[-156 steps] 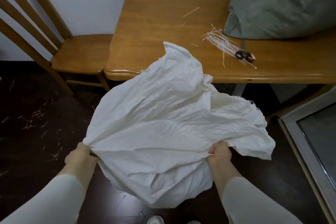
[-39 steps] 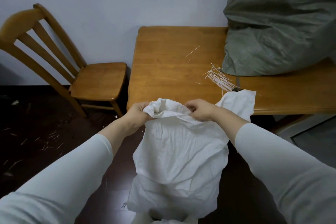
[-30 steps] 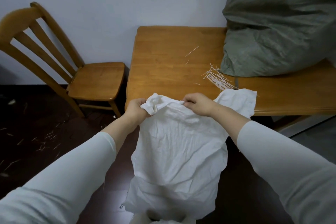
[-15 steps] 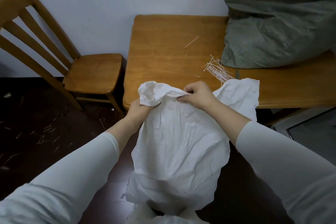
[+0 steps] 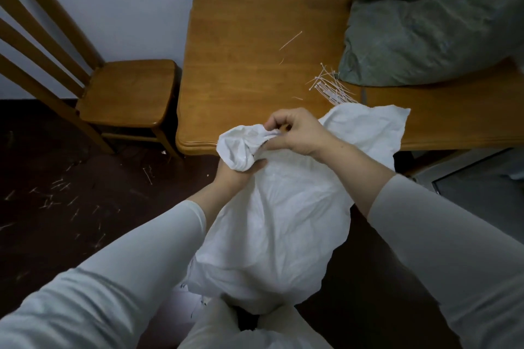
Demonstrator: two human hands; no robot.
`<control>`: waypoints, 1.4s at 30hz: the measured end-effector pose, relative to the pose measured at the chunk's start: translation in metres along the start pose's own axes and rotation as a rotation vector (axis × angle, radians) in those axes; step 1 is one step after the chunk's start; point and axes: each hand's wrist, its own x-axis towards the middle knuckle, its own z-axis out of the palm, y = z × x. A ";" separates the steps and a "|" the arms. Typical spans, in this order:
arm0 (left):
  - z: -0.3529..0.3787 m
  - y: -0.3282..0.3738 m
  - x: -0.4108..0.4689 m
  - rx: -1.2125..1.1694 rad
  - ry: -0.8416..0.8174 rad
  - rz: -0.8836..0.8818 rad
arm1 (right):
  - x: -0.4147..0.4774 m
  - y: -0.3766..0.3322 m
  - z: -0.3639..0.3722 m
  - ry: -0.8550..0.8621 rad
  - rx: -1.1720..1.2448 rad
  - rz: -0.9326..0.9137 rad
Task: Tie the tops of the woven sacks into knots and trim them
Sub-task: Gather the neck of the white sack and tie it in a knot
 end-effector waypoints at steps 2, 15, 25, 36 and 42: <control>-0.002 -0.004 0.000 0.024 0.012 -0.040 | -0.001 -0.003 -0.020 -0.102 -0.079 0.076; -0.002 -0.011 -0.005 0.049 -0.031 -0.040 | 0.003 0.042 -0.025 -0.354 -0.719 0.207; -0.008 -0.005 0.006 -0.081 0.137 -0.104 | 0.000 0.027 -0.039 -0.014 -0.831 -0.064; -0.010 -0.003 0.014 -0.107 0.138 -0.128 | -0.008 0.039 -0.021 -0.206 -0.810 0.044; -0.002 0.005 0.013 -0.138 -0.125 -0.180 | 0.000 0.025 -0.006 0.023 -0.938 -0.070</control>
